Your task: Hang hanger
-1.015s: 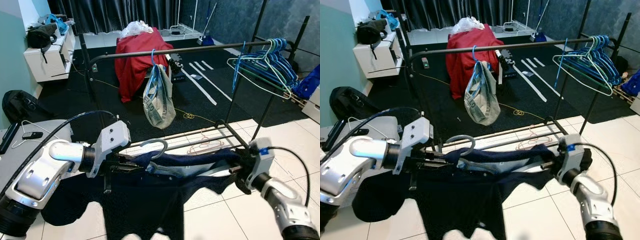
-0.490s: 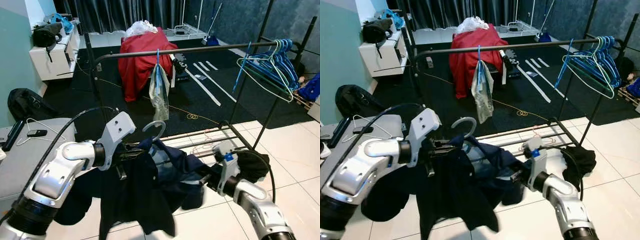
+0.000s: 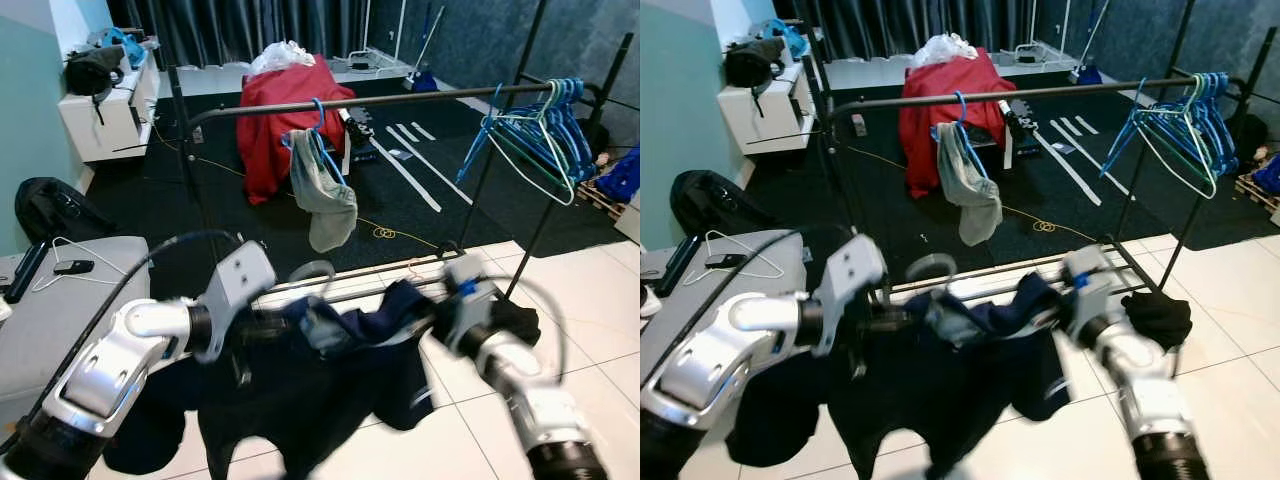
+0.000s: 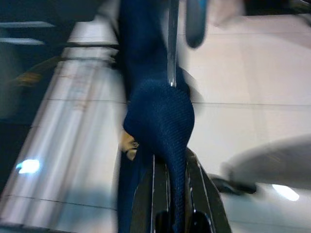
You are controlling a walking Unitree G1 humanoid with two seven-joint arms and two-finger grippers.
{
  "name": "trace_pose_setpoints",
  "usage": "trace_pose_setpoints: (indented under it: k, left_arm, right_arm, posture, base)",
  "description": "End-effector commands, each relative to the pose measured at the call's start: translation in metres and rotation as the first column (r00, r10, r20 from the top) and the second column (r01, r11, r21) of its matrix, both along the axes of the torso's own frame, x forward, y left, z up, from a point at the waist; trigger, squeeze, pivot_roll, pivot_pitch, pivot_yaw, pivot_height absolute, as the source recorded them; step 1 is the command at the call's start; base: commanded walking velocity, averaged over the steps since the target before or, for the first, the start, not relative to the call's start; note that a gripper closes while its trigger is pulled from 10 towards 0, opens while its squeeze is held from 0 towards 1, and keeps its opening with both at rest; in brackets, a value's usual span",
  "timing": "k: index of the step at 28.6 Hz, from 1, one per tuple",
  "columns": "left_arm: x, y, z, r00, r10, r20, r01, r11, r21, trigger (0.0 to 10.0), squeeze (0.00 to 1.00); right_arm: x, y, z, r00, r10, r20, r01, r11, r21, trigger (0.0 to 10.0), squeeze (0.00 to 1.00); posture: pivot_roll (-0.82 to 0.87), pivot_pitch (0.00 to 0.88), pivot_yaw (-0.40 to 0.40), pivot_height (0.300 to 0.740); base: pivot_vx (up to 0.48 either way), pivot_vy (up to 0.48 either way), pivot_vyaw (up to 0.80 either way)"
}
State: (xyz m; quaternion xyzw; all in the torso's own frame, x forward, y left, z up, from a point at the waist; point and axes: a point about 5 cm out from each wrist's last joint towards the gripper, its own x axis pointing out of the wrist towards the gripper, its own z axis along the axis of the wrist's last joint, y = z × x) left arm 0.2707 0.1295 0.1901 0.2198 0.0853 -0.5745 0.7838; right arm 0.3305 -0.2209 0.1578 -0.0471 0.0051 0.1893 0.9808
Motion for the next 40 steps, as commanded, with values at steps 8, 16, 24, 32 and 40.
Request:
trace_pose_setpoints:
  k: [8, 16, 24, 32, 40]
  left_arm:
    - [-0.011, -0.008, 0.000, 0.996, -0.072, -0.051, 0.071, 0.997, -0.014, 0.0, 0.00]
    - [0.015, 0.014, 0.008, 0.988, 0.153, 0.027, -0.152, 0.988, -0.017, 0.0, 0.00]
    - [0.028, 0.061, 0.020, 0.945, 0.302, 0.126, -0.315, 0.944, 0.096, 0.0, 0.00]
    - [-0.005, 0.051, 0.012, 0.999, 0.003, -0.042, 0.003, 0.991, 0.134, 0.0, 0.00]
    - [0.006, 0.040, 0.006, 0.998, 0.060, 0.009, -0.061, 0.989, 0.132, 0.0, 0.00]
  right_arm:
    - [0.004, -0.011, 0.012, 0.999, -0.035, 0.026, 0.034, 0.999, 0.012, 0.0, 0.00]
    - [-0.008, -0.012, -0.010, 0.998, 0.003, -0.068, -0.006, 0.999, -0.052, 0.0, 0.00]
    - [-0.031, -0.027, -0.044, 0.978, 0.003, -0.210, -0.032, 0.991, -0.132, 0.0, 0.00]
    - [-0.029, -0.036, -0.040, 0.982, -0.045, -0.184, 0.022, 0.992, -0.124, 0.0, 0.00]
    - [-0.020, -0.027, -0.014, 0.995, -0.005, -0.104, 0.001, 0.999, -0.043, 0.0, 0.00]
  posture:
    - [-0.10, 0.059, 0.017, 0.740]
    - [-0.10, 0.054, 0.021, 0.740]
    - [-0.09, 0.062, 0.022, 0.740]
    - [-0.09, 0.067, 0.026, 0.740]
    - [-0.10, 0.067, 0.024, 0.740]
  base:
    - [0.000, 0.000, 0.00]
    - [0.000, 0.000, 0.00]
    - [0.000, 0.000, 0.00]
    - [0.000, 0.000, 0.00]
    - [0.000, 0.000, 0.00]
